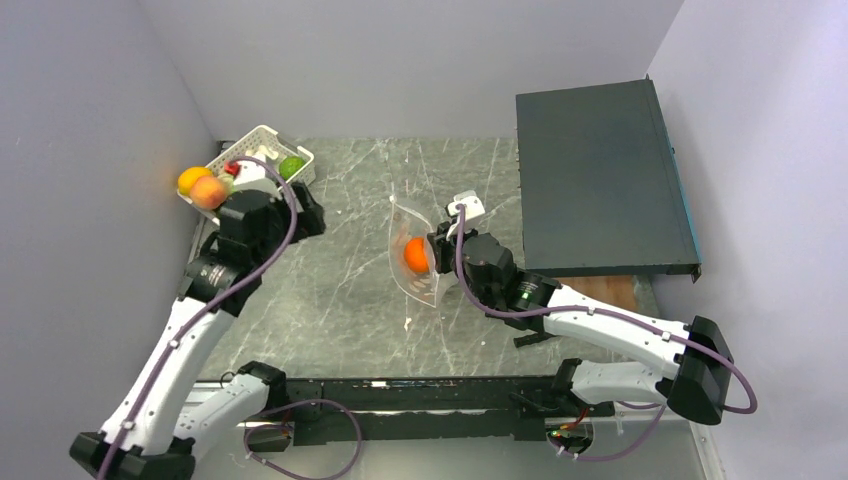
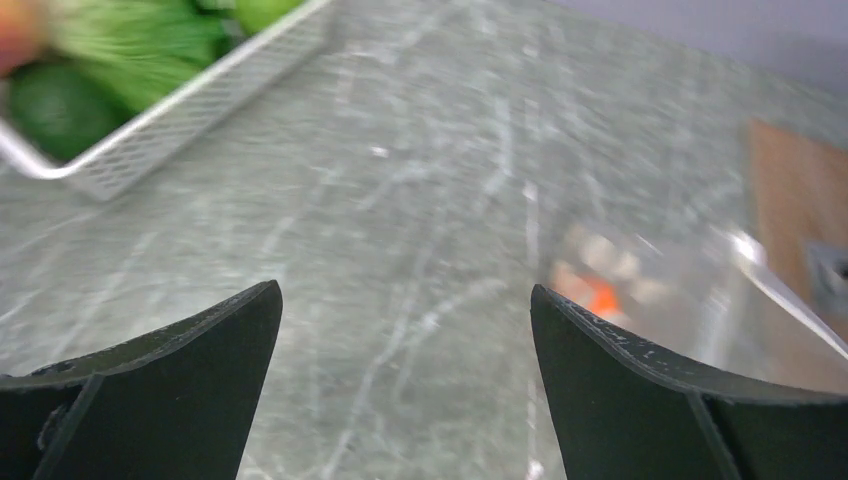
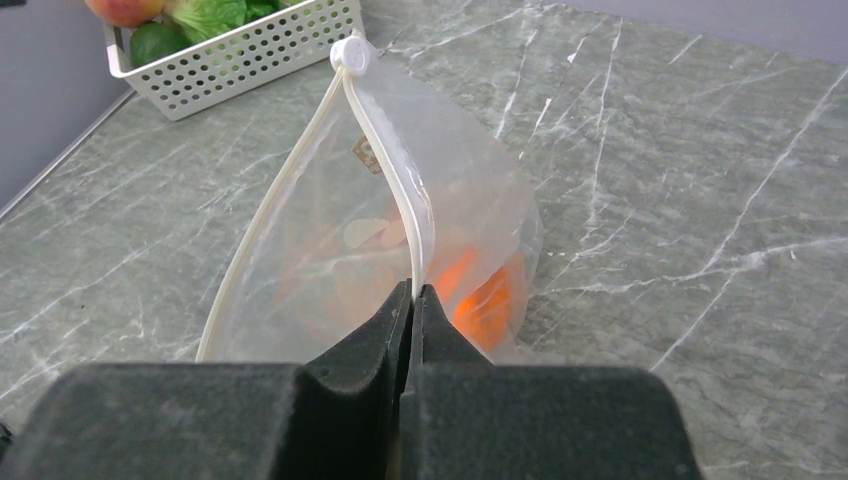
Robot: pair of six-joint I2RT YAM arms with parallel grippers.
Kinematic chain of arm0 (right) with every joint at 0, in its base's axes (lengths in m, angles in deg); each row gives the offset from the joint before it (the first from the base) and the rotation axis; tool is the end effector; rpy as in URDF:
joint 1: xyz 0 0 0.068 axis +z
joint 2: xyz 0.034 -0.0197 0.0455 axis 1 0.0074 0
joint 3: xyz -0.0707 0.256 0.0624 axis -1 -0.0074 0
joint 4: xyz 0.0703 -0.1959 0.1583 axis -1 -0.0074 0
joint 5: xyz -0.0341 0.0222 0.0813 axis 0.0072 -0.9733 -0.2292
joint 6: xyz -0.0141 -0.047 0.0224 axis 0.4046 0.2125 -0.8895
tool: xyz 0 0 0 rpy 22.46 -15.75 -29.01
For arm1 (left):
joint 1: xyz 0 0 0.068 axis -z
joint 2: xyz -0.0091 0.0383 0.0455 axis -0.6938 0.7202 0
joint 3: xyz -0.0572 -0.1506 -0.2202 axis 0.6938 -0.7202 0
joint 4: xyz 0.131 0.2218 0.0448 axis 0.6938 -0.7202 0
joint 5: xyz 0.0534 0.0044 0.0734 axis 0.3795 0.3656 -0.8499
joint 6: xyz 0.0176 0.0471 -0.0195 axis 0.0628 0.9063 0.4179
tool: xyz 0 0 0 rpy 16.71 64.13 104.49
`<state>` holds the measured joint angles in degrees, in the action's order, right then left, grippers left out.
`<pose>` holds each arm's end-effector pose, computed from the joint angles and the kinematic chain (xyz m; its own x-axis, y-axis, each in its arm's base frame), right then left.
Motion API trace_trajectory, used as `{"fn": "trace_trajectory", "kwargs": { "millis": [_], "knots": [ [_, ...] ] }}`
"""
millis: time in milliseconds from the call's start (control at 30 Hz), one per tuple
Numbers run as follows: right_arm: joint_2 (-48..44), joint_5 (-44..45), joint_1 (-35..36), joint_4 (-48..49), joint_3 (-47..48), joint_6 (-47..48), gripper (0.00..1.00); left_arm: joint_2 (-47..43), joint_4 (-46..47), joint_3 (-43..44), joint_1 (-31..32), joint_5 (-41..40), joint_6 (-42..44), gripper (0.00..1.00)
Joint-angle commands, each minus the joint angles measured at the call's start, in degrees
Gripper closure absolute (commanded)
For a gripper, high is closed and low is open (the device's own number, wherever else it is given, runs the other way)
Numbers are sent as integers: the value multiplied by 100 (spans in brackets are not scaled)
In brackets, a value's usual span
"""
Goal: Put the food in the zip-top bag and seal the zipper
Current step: Pick up the fake vegetable from the bin.
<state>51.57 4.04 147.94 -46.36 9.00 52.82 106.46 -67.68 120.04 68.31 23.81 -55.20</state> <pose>0.1528 0.2162 0.3147 -0.2286 0.0280 -0.9731 -0.4702 0.8721 0.1355 0.1687 -0.0671 0.3763 -0.3991 -0.2962 -0.8677 0.0253 0.9425 -0.3333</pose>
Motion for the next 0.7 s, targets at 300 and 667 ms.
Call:
{"fn": "trace_trajectory", "kwargs": {
  "millis": [300, 667],
  "knots": [
    [32, 296, 8, 315, 65, 101, 100, 3727, -726, 2691, -2405, -543, -2493, 0],
    [-75, 268, 10, 286, 63, 97, 100, 5976, -653, 4204, -3142, -1195, -3210, 0]
  ]
}}
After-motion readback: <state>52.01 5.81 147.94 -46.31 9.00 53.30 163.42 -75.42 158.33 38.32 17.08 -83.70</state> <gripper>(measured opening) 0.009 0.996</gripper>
